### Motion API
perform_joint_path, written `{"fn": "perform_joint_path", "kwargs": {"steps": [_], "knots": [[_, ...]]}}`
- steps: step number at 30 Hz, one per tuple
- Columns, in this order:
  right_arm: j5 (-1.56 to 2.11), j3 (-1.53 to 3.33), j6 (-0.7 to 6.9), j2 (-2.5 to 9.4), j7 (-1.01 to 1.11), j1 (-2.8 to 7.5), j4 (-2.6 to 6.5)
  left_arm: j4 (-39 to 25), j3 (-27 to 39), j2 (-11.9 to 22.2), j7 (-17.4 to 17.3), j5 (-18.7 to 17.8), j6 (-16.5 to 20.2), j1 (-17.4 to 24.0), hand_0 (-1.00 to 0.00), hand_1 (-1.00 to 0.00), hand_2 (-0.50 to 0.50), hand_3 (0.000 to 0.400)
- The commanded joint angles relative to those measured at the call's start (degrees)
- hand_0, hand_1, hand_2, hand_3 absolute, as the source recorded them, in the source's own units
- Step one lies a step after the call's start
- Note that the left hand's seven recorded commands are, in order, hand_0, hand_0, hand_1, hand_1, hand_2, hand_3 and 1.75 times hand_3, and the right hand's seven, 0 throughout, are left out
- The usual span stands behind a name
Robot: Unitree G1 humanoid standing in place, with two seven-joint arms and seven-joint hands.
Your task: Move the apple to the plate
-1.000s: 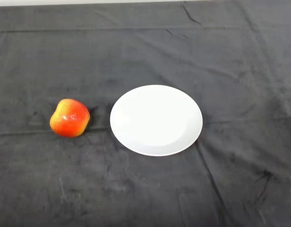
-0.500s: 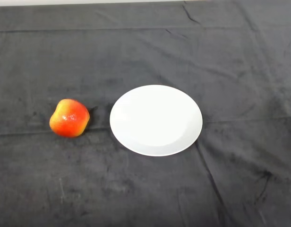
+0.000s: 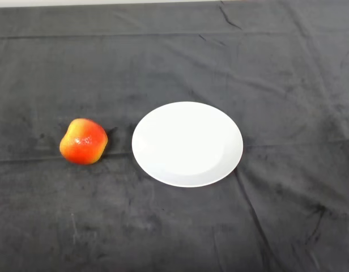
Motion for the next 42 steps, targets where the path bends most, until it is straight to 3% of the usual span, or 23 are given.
{"fn": "perform_joint_path", "kwargs": {"steps": [1, 15, 24, 42], "knots": [[-0.14, -0.07, 0.74, -1.56, -0.35, 0.02, 0.18, -2.44, -2.51, -1.5, -1.35, 1.56, -0.4, -2.4, 0.0, 0.0, 0.0, 0.0], [-0.08, -0.12, 0.89, -1.56, -0.33, 0.19, -0.13, -10.01, -7.65, -5.44, -8.95, 3.48, 1.5, -1.73, 0.0, 0.0, 0.0, 0.0], [-0.04, -0.16, 1.0, -1.57, -0.3, 0.31, -0.36, -11.33, -10.4, -9.09, -9.64, 5.19, 1.95, -2.79, 0.0, 0.0, 0.0, 0.0], [0.01, -0.21, 1.17, -1.59, -0.23, 0.44, -0.67, -8.0, -14.89, -16.9, -6.03, 9.03, 2.37, -7.48, 0.0, 0.0, 0.0, 0.0]]}}
